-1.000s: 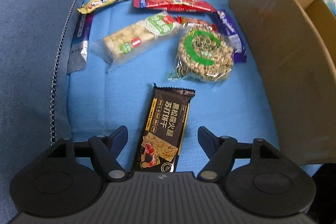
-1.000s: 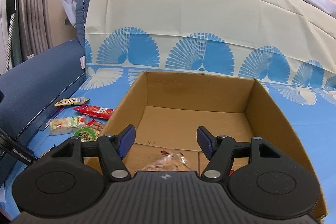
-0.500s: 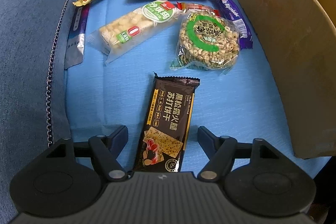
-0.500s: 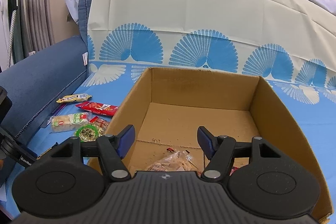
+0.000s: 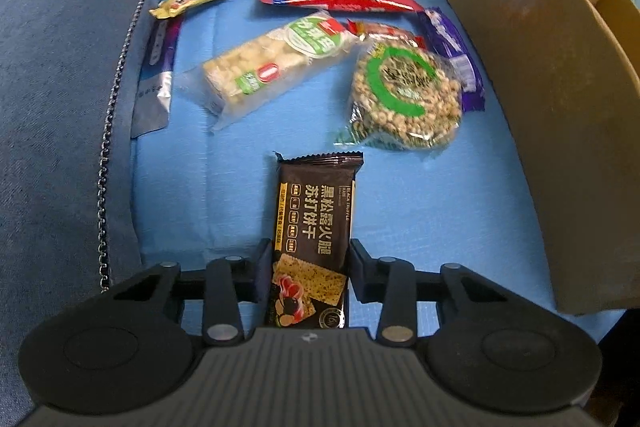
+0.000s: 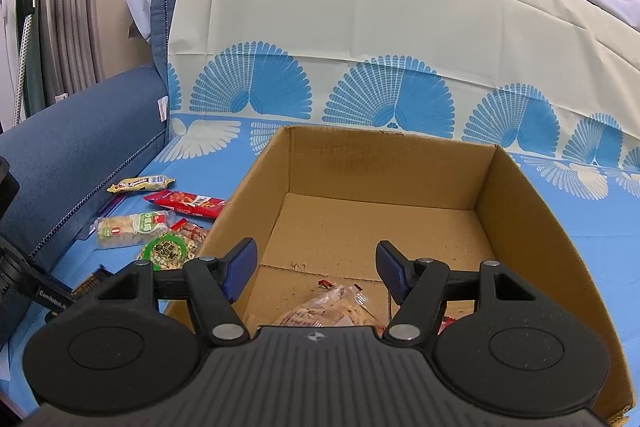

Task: Organize snacks
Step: 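Grasp the dark biscuit bar with the left tool, then grasp the round green-ringed nut cake with the right tool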

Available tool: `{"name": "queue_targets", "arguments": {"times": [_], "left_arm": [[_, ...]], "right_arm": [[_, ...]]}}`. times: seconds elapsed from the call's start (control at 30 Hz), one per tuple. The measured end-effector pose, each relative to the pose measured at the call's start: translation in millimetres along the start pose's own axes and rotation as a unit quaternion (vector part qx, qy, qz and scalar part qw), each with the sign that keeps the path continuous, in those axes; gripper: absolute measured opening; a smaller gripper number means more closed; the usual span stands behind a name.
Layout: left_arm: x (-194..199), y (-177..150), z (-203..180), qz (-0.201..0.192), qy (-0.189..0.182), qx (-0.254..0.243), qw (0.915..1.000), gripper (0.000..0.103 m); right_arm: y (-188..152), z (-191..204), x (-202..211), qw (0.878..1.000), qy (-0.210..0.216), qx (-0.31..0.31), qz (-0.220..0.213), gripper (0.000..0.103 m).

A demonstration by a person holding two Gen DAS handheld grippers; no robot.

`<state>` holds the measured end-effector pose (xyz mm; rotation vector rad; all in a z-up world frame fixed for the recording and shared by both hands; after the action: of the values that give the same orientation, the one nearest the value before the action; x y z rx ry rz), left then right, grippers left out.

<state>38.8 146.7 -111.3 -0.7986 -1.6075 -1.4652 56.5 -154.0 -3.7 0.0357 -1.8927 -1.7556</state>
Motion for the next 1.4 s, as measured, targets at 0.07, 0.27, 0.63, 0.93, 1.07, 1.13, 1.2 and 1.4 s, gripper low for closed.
{"name": "queue_targets", "arguments": {"times": [0.07, 0.27, 0.63, 0.93, 1.07, 1.13, 1.2, 1.4], "left_arm": [[1, 2, 3, -0.005, 0.004, 0.006, 1.0, 0.043], [4, 7, 17, -0.014, 0.021, 0.043, 0.9987, 0.043], [3, 3, 26, -0.003, 0.019, 0.062, 0.9979, 0.044], [9, 1, 37, -0.013, 0.022, 0.083, 0.9962, 0.043], [11, 1, 50, -0.016, 0.016, 0.129, 0.9913, 0.043], [12, 1, 56, -0.016, 0.008, 0.153, 0.9881, 0.043], [12, 0, 60, -0.014, 0.003, 0.167, 0.9858, 0.043], [10, -3, 60, -0.008, -0.01, 0.176, 0.9843, 0.043]], "right_arm": [[0, 0, 0, 1.0, -0.001, 0.0, 0.0, 0.068], [0, 1, -1, 1.0, -0.003, 0.004, 0.001, 0.068], [4, 7, 8, 1.0, -0.001, -0.005, -0.023, 0.068], [16, 37, 22, 0.996, 0.033, -0.002, -0.081, 0.068], [31, 60, 24, 0.993, 0.064, 0.009, -0.098, 0.068], [38, 75, 18, 0.993, 0.084, -0.009, -0.08, 0.068], [45, 94, 7, 0.993, 0.103, -0.027, -0.053, 0.072], [42, 153, -57, 0.991, 0.087, -0.07, 0.078, 0.082]]}}
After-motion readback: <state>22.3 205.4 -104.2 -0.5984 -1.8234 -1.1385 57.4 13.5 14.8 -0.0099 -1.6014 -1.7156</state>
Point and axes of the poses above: each gripper's, at about its wrist camera, not at the fingertips, and x roughly against the way its jaws point, z to its left, y to its top, the point moved 1 cm from there along -x, roughly the way its jaws point, and after that the axes turned 10 degrees about -z, right-handed, at the moved point
